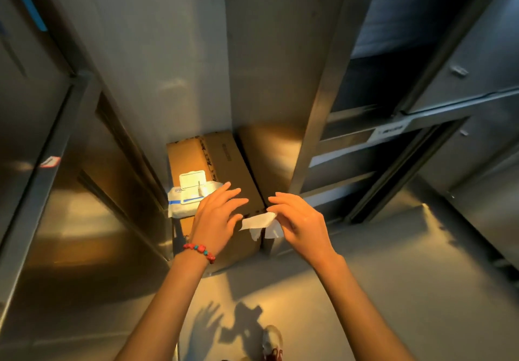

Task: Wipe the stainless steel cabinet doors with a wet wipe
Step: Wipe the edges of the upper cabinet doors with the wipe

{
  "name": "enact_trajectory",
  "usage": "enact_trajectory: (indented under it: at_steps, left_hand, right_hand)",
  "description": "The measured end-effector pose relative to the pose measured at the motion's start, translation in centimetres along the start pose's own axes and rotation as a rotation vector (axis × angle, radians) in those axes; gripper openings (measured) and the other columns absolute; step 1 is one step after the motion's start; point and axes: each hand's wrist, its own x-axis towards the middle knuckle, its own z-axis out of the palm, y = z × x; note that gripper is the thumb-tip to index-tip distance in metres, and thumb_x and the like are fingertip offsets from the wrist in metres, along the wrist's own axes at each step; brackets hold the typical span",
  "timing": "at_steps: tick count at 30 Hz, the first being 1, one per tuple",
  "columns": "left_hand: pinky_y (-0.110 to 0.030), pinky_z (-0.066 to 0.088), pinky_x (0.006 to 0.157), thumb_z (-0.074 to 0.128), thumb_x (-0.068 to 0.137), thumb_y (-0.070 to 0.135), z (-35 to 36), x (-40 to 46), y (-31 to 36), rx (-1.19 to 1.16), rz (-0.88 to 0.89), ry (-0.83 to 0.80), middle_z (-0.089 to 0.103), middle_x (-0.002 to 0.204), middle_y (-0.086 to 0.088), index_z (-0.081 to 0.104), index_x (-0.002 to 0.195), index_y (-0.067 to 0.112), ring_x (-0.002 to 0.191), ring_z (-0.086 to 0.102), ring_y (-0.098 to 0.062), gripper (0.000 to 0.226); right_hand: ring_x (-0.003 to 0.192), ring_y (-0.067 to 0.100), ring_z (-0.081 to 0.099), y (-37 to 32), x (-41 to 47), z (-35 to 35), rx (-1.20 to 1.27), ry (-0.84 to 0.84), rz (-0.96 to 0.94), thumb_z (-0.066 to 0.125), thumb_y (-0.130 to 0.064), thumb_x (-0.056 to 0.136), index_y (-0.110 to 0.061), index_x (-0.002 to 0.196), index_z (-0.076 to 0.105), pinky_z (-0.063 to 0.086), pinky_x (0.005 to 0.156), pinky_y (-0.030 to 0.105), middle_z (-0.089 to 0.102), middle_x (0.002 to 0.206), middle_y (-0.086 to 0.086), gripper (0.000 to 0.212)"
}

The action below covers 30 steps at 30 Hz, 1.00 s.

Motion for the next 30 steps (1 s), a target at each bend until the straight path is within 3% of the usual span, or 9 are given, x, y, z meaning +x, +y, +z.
enact_trajectory:
  at_steps: [5, 13, 19, 23, 27, 30]
  left_hand:
    - [-0.046, 0.030, 0.107, 0.069, 0.081, 0.008, 1.8, 0.9, 3.1, -0.037, 0.144, -0.048, 0.058, 0.129, -0.007, 0.067, 0.112, 0.012, 0.133, 0.039, -0.027, 0.031]
    - [-0.041, 0.022, 0.113, 0.065, 0.087, 0.023, 7.0, 2.6, 10.9, -0.060, 0.361, -0.320, 0.042, 0.144, 0.001, 0.054, 0.129, 0.023, 0.141, 0.021, -0.017, 0.044]
    - [-0.044, 0.024, 0.111, 0.062, 0.088, 0.020, 11.7, 2.9, 18.3, -0.126, 0.473, -0.423, 0.042, 0.143, 0.004, 0.053, 0.130, 0.027, 0.142, 0.019, -0.015, 0.043]
    - [-0.047, 0.029, 0.108, 0.067, 0.084, 0.013, 15.0, 2.9, 23.4, -0.236, 0.533, -0.454, 0.049, 0.138, 0.001, 0.065, 0.117, 0.021, 0.139, 0.026, -0.020, 0.034]
    - [-0.042, 0.034, 0.107, 0.072, 0.077, 0.005, 18.0, 2.8, 28.5, -0.306, 0.606, -0.435, 0.059, 0.126, -0.010, 0.074, 0.097, 0.008, 0.132, 0.039, -0.029, 0.020]
    - [-0.050, 0.040, 0.098, 0.075, 0.071, 0.000, 19.8, 2.5, 32.1, -0.348, 0.689, -0.374, 0.066, 0.110, -0.018, 0.074, 0.081, 0.002, 0.119, 0.050, -0.042, 0.011]
  right_hand:
    - [0.105, 0.026, 0.064, 1.3, -2.9, -2.8, -0.037, 0.022, 0.036, 0.066, 0.003, 0.073, -0.005, 0.087, 0.072, 0.056, 0.083, 0.039, 0.069, 0.106, 0.009, 0.017]
    - [0.107, 0.028, 0.062, 3.8, -8.0, -9.0, -0.109, 0.144, 0.106, 0.061, 0.011, 0.073, -0.003, 0.082, 0.073, 0.054, 0.084, 0.038, 0.069, 0.106, 0.009, 0.020]
    - [0.104, 0.031, 0.063, 6.1, -12.2, -14.3, -0.139, 0.280, 0.163, 0.049, -0.001, 0.085, 0.001, 0.079, 0.073, 0.051, 0.088, 0.036, 0.069, 0.103, 0.013, 0.025]
    - [0.103, 0.030, 0.063, 7.7, -15.3, -17.8, -0.163, 0.334, 0.191, 0.062, 0.016, 0.074, 0.000, 0.081, 0.073, 0.050, 0.089, 0.034, 0.070, 0.103, 0.013, 0.020]
    - [0.103, 0.031, 0.063, 9.7, -18.8, -21.6, -0.181, 0.374, 0.233, 0.064, 0.020, 0.070, 0.000, 0.081, 0.073, 0.051, 0.089, 0.036, 0.070, 0.102, 0.014, 0.024]
    - [0.104, 0.029, 0.062, 11.1, -21.7, -24.1, -0.218, 0.395, 0.270, 0.066, 0.020, 0.070, -0.001, 0.081, 0.074, 0.049, 0.090, 0.034, 0.069, 0.104, 0.013, 0.024]
